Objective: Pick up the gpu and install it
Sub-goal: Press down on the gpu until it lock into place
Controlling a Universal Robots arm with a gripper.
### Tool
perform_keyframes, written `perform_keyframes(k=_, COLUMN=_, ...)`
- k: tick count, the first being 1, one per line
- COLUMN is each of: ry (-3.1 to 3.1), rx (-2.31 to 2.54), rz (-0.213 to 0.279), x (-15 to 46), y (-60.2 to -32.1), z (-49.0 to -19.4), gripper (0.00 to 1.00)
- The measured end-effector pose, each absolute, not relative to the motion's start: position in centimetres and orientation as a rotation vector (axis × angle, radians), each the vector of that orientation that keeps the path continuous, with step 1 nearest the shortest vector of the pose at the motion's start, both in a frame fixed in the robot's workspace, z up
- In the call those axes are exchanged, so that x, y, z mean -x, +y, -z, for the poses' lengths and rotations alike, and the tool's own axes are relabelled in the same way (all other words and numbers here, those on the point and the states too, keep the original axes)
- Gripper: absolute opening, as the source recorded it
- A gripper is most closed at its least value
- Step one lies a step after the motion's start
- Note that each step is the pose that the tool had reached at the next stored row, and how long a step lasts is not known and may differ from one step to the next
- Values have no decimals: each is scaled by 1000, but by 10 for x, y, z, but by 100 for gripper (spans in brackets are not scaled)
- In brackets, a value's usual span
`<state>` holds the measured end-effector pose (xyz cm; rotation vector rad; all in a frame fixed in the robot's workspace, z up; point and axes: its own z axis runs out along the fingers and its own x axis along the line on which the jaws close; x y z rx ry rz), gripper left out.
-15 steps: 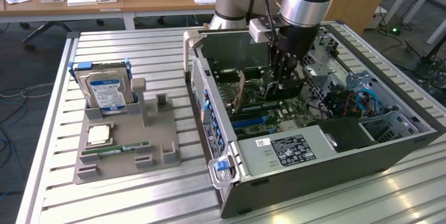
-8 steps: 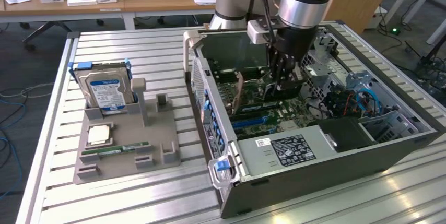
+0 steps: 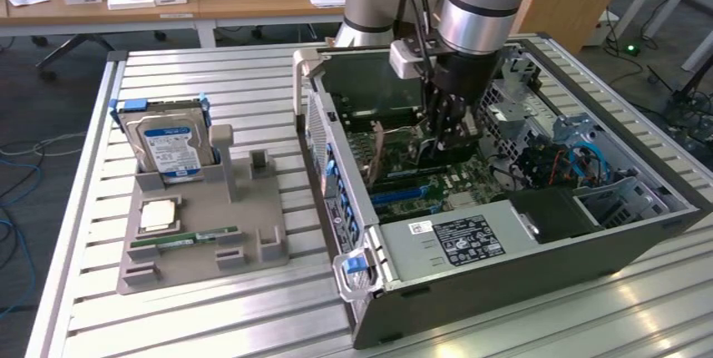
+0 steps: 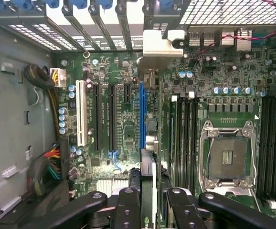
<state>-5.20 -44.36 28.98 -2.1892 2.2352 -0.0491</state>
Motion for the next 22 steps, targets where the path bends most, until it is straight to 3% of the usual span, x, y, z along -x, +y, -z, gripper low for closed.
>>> perform_keyframes(k=22, ry=2225, rx=2199, rz=49, x=62, y=-449, z=-277, gripper=26)
